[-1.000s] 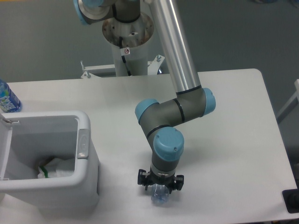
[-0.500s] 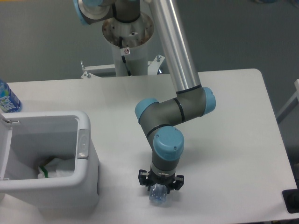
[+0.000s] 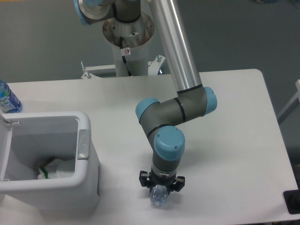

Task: Place the trash in the trash can
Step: 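Lift the bottle and carry it over the trash bin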

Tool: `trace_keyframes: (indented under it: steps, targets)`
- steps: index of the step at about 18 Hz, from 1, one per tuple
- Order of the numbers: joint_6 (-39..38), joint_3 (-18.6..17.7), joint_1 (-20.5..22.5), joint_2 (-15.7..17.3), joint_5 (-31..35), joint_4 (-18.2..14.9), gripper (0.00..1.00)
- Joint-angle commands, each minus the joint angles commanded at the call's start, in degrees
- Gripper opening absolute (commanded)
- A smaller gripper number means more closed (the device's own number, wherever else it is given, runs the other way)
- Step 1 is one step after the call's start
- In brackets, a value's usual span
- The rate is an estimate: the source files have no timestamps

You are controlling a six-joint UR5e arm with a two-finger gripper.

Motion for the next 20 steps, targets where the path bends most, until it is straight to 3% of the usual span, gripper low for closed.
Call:
trace_keyframes:
  steps: [3,9,11,15,20]
  targets:
    - [0.0,0.5,0.1,2.1,-0.1,0.0,0.59]
    - [-4.0,7.2,0.6,7.6,-2.5,1.2,0.59]
    - [-10.0,10.2,1.1,9.3,-4.8,3.4,0.59]
    - [-22.3,14.9,1.1,11.9,-6.7,11.5,0.59]
    - [-26.8,19.3,-1.0,14.5,-6.7,11.8,0.59]
